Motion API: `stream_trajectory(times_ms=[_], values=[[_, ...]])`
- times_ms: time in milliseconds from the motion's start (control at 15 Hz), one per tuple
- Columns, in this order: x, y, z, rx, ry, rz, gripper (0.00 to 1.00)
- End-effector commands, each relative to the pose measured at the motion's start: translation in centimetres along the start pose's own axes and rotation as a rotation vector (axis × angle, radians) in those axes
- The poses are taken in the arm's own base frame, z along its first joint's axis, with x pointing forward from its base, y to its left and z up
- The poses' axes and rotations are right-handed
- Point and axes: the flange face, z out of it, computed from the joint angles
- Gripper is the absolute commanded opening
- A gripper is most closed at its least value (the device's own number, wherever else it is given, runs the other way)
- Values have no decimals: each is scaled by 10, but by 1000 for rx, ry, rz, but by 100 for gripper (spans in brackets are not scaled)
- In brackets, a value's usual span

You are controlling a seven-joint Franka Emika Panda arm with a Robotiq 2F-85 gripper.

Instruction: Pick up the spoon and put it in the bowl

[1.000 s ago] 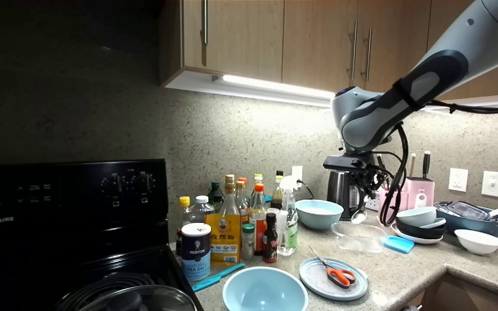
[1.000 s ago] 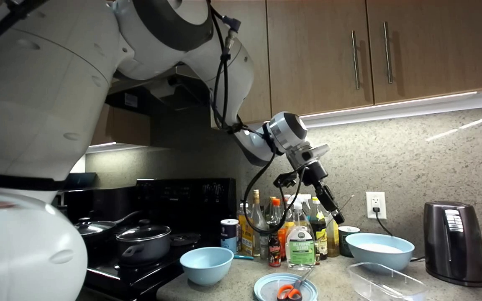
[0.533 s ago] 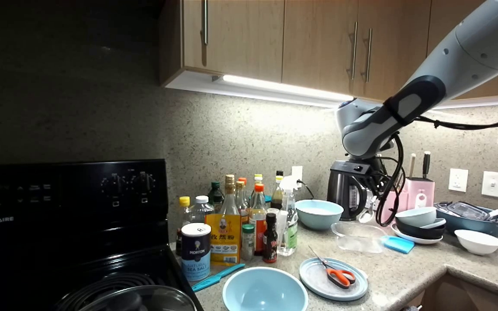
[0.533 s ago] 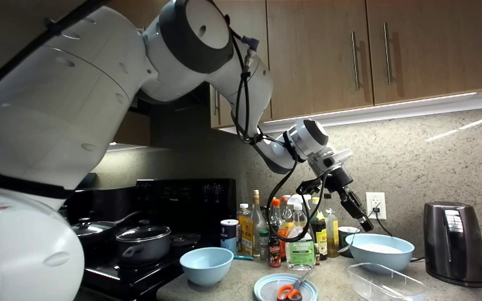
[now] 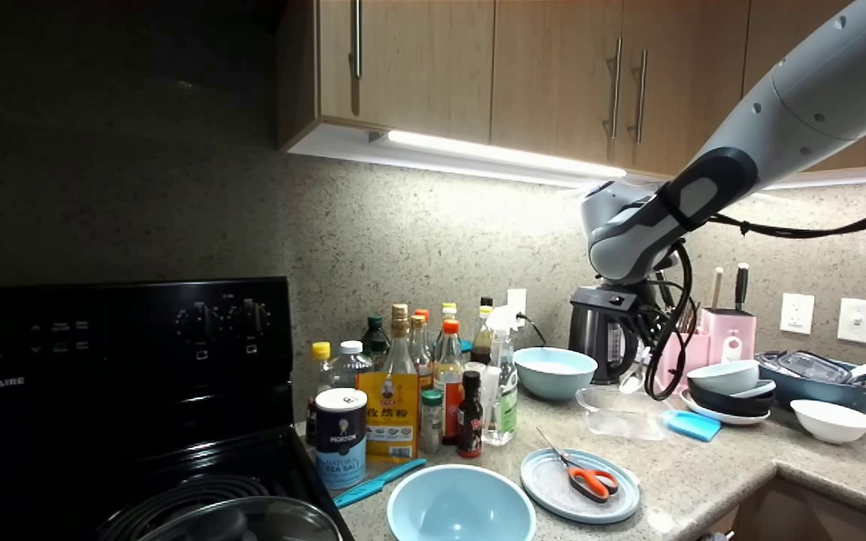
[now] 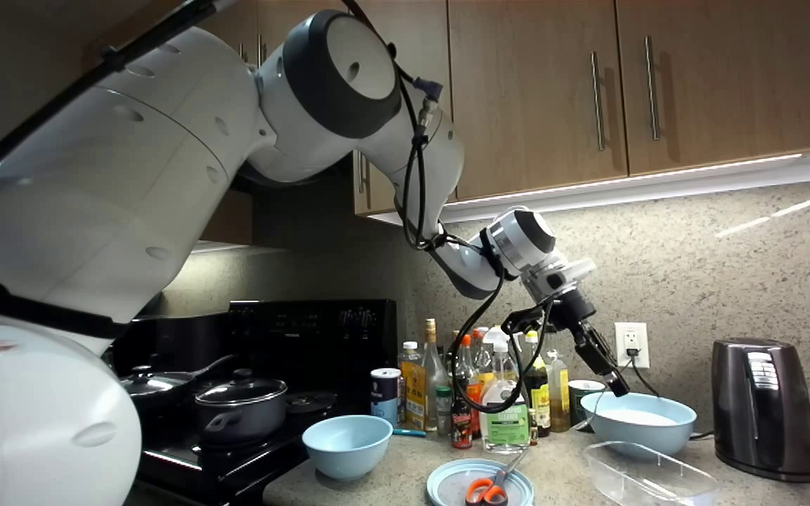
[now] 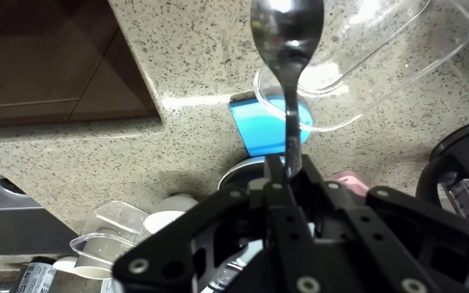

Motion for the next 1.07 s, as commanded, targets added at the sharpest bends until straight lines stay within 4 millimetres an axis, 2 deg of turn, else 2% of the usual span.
stream_trajectory(times_ms=[0,533,667,733,933,1000], values=[[11,-21,12,2,-1,-4,4],[52,-63,62,-21,-38,52,5],[56,-67,69,-35,-64,46,4],[51,-60,67,-24,-31,68,12],[51,-67,74,-28,-37,64,12],[51,-67,74,-28,-37,64,4]])
